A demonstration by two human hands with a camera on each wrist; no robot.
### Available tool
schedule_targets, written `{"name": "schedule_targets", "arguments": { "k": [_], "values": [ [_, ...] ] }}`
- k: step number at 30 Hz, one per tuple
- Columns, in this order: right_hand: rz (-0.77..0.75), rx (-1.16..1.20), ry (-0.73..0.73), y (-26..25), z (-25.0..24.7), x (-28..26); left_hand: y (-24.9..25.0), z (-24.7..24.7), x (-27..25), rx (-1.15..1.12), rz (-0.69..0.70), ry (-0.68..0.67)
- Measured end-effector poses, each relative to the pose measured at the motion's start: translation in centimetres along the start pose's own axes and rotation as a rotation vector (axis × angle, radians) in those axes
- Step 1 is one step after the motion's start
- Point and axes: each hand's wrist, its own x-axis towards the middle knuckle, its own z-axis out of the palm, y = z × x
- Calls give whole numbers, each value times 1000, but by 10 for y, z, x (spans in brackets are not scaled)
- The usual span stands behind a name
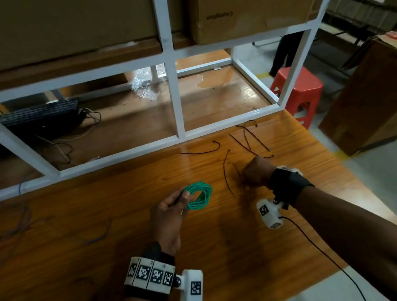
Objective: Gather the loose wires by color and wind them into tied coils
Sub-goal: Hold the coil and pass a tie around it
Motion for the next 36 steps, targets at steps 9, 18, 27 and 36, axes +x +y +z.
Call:
{"name": "schedule_targets", "arguments": {
  "k": [9,18,27,36],
  "values": [
    [-186,992,-183,-19,-9,-104,3,24,-7,-153,48,95],
    [-289,1117,269,-42,75,-166,20,9,-11,-262,171,190],
    [-262,1134,354,-53,111,-186,26,-8,-15,-292,196,236],
    [-174,1304,226,-66,126,-184,30,6,-23,-342,102,100]
  ]
}}
